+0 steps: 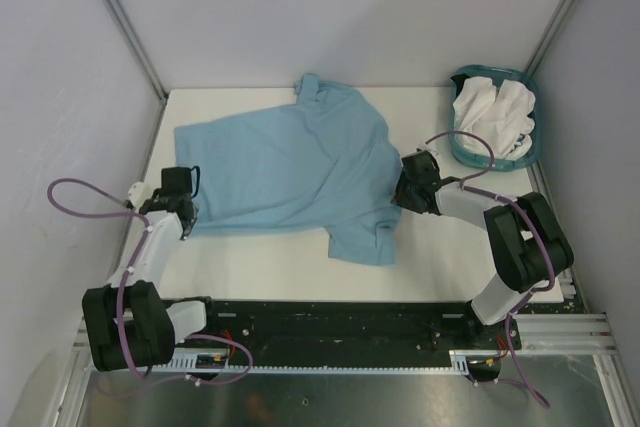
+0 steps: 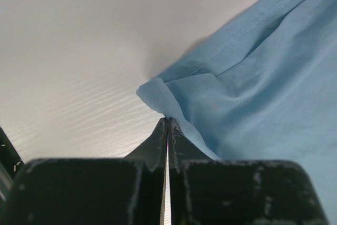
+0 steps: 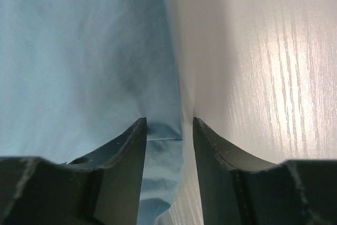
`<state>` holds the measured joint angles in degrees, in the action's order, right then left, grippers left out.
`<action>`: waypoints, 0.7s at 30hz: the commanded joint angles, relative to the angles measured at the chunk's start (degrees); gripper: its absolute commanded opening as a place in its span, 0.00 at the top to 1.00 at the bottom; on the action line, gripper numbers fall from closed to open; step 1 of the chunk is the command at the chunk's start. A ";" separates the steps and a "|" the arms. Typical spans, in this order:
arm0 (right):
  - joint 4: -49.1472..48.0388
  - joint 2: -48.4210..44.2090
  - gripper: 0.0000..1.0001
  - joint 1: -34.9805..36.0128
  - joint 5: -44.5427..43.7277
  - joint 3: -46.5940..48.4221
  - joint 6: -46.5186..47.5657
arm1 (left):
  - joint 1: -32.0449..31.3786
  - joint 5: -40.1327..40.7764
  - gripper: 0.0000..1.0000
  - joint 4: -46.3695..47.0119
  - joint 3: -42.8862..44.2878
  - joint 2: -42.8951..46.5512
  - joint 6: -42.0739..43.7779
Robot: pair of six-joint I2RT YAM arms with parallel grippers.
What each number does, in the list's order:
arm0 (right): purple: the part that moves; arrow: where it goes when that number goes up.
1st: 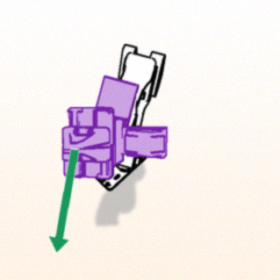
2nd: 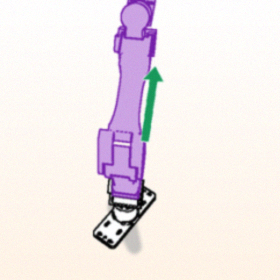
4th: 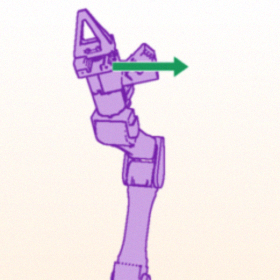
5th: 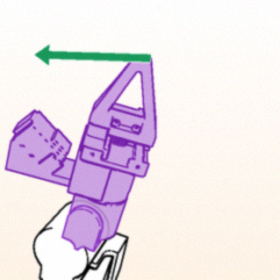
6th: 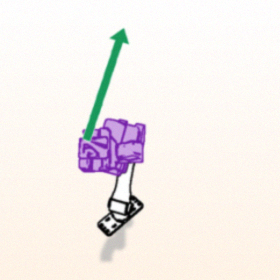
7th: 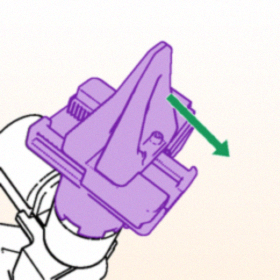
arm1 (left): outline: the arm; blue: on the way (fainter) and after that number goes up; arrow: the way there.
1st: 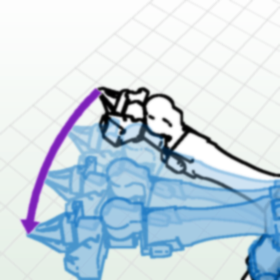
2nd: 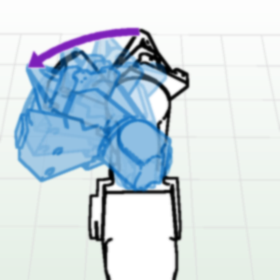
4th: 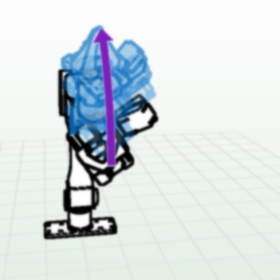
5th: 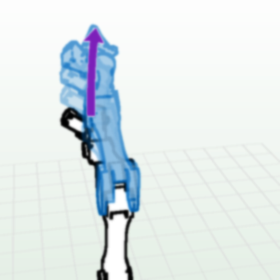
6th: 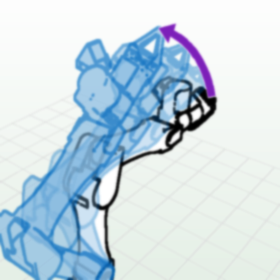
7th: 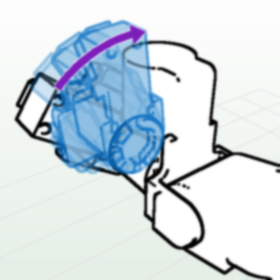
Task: Fold and stack the t-shirts
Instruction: Flatten out the tshirt
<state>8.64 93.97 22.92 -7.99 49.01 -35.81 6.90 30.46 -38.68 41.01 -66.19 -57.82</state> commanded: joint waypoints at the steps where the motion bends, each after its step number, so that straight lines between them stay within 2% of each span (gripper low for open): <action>1: 2.46 2.71 0.62 0.50 1.92 -0.67 -2.03 | 0.48 2.24 1.00 0.25 2.98 1.86 1.99; 6: 0.79 0.79 0.92 -0.25 3.82 -0.33 -2.88 | 0.49 1.42 1.00 0.20 4.44 3.06 4.67; 8: 1.45 -0.83 0.98 -0.46 3.63 0.29 -2.95 | 0.44 0.65 1.00 0.25 5.35 4.16 6.35; 13: 5.41 -10.82 1.00 -1.85 2.29 2.44 -3.26 | 0.01 -3.55 1.00 0.19 8.46 9.77 11.89; 21: 14.38 -36.83 1.00 -1.01 -3.79 12.18 -3.60 | -1.59 -9.34 1.00 0.05 19.15 23.14 18.79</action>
<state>19.03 67.07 21.17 -6.96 54.04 -38.79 5.69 23.53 -39.81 53.17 -49.15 -44.29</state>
